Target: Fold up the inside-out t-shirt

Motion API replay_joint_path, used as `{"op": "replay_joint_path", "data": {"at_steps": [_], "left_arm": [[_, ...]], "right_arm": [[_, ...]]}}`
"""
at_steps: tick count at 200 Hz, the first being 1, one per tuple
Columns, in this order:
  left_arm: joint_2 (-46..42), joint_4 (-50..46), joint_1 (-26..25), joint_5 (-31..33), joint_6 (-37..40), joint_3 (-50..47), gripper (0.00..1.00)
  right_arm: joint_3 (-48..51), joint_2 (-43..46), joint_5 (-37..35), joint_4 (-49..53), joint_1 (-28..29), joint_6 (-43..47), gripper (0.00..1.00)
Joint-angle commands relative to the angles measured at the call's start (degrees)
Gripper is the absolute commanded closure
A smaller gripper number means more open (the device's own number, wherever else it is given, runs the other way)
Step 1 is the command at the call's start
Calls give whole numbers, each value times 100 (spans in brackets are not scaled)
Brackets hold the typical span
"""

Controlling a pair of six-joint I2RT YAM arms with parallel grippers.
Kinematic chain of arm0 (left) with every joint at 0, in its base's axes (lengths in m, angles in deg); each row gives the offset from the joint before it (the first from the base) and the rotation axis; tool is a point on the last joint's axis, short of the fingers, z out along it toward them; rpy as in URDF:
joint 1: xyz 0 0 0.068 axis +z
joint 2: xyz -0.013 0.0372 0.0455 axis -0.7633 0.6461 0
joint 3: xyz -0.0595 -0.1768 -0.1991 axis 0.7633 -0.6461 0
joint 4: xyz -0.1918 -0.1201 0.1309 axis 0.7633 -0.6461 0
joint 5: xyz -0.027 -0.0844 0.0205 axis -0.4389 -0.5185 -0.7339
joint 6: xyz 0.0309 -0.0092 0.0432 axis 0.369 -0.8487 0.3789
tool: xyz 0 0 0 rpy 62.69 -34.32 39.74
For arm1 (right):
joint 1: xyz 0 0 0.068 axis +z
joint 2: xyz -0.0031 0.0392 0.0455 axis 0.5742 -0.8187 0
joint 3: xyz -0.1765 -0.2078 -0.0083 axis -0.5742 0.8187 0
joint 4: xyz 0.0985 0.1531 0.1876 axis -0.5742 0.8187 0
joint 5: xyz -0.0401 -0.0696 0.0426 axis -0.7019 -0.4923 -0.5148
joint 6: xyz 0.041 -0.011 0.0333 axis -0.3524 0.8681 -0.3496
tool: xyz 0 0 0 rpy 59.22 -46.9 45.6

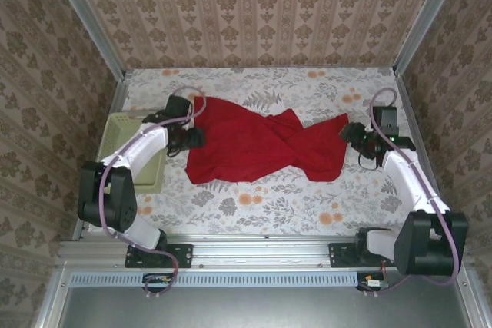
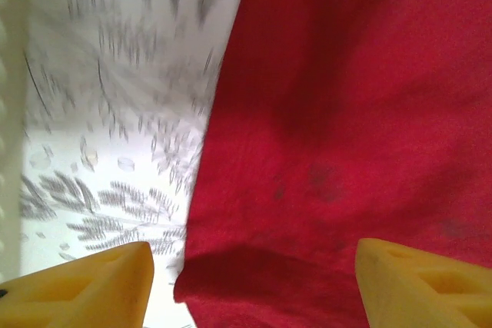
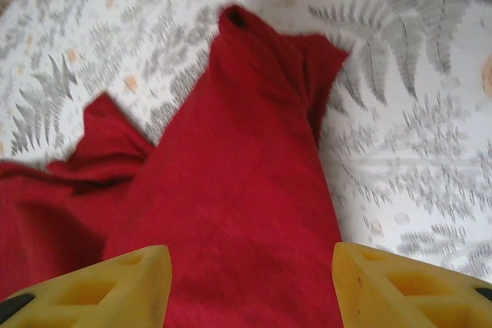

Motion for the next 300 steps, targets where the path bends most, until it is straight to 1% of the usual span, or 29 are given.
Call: {"op": "replay_joint_path", "data": {"at_steps": [1,27,50,64,77,95,101,111,123,148,157,181,190,220,225,231,234,247,271,287,300], "left_arm": [[13,559,40,16,-312,-404,30],[200,961,36,-43,-333,-685,32],[438,1126,27,34,-290,-768,40],[514,1242,18,6,-284,-828,46],[542,1344,-7,-15,-271,-866,50],[589,1428,-7,-162,-186,-861,62],[586,1433,-8,-192,-176,-860,66],[542,1481,-6,-249,-160,-888,74],[485,1516,-8,-295,-156,-914,81],[384,1510,-14,-396,-156,-905,96],[321,1503,-17,-438,-157,-898,100],[-35,1399,-21,-467,-156,-889,100],[-237,1325,-34,-450,-158,-868,100],[-1039,1049,-69,-217,-154,-811,100],[-1164,1004,-69,-169,-161,-821,100],[-1300,967,-67,-126,-169,-818,100],[-1374,945,-70,-123,-173,-828,100],[-1608,929,-75,-100,-180,-865,100],[-1860,864,-77,-133,-183,-894,100],[-1977,827,-76,-155,-173,-887,100],[-2079,810,-70,-160,-173,-880,100]], "right_arm": [[434,273,74,89,3,-196,41],[867,234,226,-132,11,-396,42],[1117,52,470,-440,102,-605,43],[1132,-75,468,-519,240,-609,48],[1096,-157,421,-555,346,-574,57],[934,-206,117,-400,430,-432,80],[881,-185,3,-340,456,-369,85],[792,-132,-168,-256,498,-308,93],[659,-77,-315,-146,553,-223,100],[368,-23,-646,140,682,-69,100],[277,13,-734,211,728,-31,100],[-21,72,-981,447,868,123,100],[-120,90,-1089,684,918,167,100],[-133,4,-1201,878,958,150,100],[-70,-18,-1179,857,956,123,94],[26,-26,-1137,796,939,80,83],[78,-44,-1097,764,924,55,79],[333,-123,-822,516,858,-45,70],[654,-368,-361,-41,837,-226,59],[689,-624,-169,-215,838,-256,58],[646,-807,-219,-207,837,-235,59]]}}
